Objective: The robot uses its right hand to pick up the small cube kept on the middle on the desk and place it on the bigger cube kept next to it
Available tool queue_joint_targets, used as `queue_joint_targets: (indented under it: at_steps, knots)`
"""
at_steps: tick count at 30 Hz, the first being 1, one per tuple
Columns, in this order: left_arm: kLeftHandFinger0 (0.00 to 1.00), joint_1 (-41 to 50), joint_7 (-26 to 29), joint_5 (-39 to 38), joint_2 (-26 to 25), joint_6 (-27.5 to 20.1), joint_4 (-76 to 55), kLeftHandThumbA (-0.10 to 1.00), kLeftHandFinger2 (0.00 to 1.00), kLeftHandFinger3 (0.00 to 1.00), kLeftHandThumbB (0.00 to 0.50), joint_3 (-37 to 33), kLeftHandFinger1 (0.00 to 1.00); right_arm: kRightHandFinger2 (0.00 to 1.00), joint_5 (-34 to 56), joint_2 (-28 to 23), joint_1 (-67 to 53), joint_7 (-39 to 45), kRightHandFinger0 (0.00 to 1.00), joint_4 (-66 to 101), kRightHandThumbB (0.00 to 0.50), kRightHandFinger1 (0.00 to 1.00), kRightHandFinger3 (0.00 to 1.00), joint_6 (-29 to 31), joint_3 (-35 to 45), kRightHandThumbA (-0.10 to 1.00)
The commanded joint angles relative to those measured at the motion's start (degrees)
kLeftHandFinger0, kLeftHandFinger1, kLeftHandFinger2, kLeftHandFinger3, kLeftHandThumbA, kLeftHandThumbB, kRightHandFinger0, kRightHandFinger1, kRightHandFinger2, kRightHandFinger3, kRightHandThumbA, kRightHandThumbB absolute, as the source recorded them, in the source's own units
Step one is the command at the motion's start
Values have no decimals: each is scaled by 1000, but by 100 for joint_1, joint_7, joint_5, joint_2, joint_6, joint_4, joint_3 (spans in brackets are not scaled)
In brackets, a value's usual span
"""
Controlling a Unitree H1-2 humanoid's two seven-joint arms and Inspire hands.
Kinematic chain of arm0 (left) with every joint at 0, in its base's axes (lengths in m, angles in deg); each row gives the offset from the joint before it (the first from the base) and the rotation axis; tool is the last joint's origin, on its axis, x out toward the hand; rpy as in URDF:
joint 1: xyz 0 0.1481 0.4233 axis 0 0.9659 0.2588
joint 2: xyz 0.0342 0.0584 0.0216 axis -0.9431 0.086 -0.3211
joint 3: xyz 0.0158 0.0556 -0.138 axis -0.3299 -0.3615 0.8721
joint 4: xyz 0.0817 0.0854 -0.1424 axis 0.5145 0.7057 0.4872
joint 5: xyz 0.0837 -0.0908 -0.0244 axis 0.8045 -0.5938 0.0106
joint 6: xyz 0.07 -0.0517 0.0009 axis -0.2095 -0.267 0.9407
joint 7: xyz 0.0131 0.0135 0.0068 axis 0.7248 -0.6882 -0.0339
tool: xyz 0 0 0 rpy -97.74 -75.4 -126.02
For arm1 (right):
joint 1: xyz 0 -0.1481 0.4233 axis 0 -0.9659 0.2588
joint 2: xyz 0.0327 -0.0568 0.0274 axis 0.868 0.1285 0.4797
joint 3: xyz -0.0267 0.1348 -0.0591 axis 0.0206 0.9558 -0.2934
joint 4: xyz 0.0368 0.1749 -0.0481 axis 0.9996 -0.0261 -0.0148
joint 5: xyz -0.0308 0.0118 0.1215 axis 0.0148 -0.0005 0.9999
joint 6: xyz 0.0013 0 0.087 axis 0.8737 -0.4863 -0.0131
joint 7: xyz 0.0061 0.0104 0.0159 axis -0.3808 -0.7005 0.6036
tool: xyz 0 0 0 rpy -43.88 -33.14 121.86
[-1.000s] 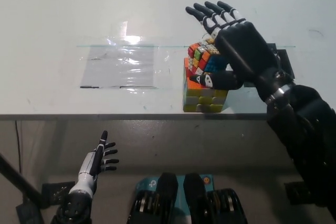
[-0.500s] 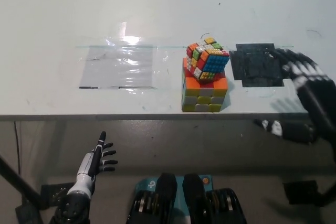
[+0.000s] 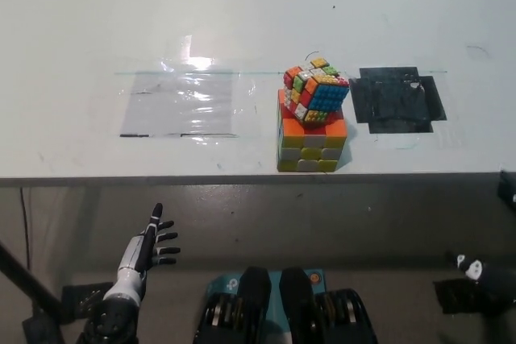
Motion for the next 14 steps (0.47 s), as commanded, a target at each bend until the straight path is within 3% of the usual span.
queue_joint_targets:
  at_steps: [1,3,5,6,7,8,9,10,11,12,14]
  knots:
    - [679,-156,13,35,-83,-203,-22,1000,778,825,165,-22,659,1000,256,133,190,-1011,1000,-852,306,1000,1000,576,131,842]
    - [698,-169,44,-10,-59,-189,4,1000,799,848,167,19,682,1000,331,191,419,-1414,1000,-1545,299,1000,1000,846,187,769]
    - [701,-171,46,-13,-57,-186,8,1000,802,852,169,24,685,1000,345,192,449,-1493,1000,-1648,291,1000,1000,914,187,762]
    - [709,-150,58,-3,-49,-149,-58,1000,808,856,148,21,691,1000,495,311,593,-1584,1000,-2010,233,1000,1000,885,242,693]
    - [708,-148,57,-7,-47,-135,-70,1000,805,852,149,26,689,1000,520,326,608,-1603,984,-2042,213,1000,1000,878,244,666]
    - [663,-137,71,-23,-36,-139,-95,1000,763,794,142,44,650,1000,671,432,660,-1651,881,-2126,162,950,1000,896,304,499]
    - [663,-137,63,-26,-38,-147,-93,1000,762,790,142,45,648,979,799,464,692,-1682,847,-2217,145,915,1000,1011,334,449]
    - [686,-127,22,-14,-49,-144,-114,1000,788,824,160,26,670,860,1012,565,777,-1748,733,-2429,125,774,1000,1127,428,394]
    - [689,-127,22,-14,-49,-144,-115,1000,790,827,161,26,672,827,1018,563,783,-1764,705,-2447,115,738,1000,1147,426,371]
    - [706,-178,45,-11,-29,-204,13,1000,796,830,175,23,682,763,1206,600,849,-1754,606,-2539,97,633,1000,1159,520,337]
    - [713,-196,34,-11,-24,-210,44,1000,789,824,172,17,679,734,1265,623,911,-1798,595,-2648,99,623,1000,1119,574,285]
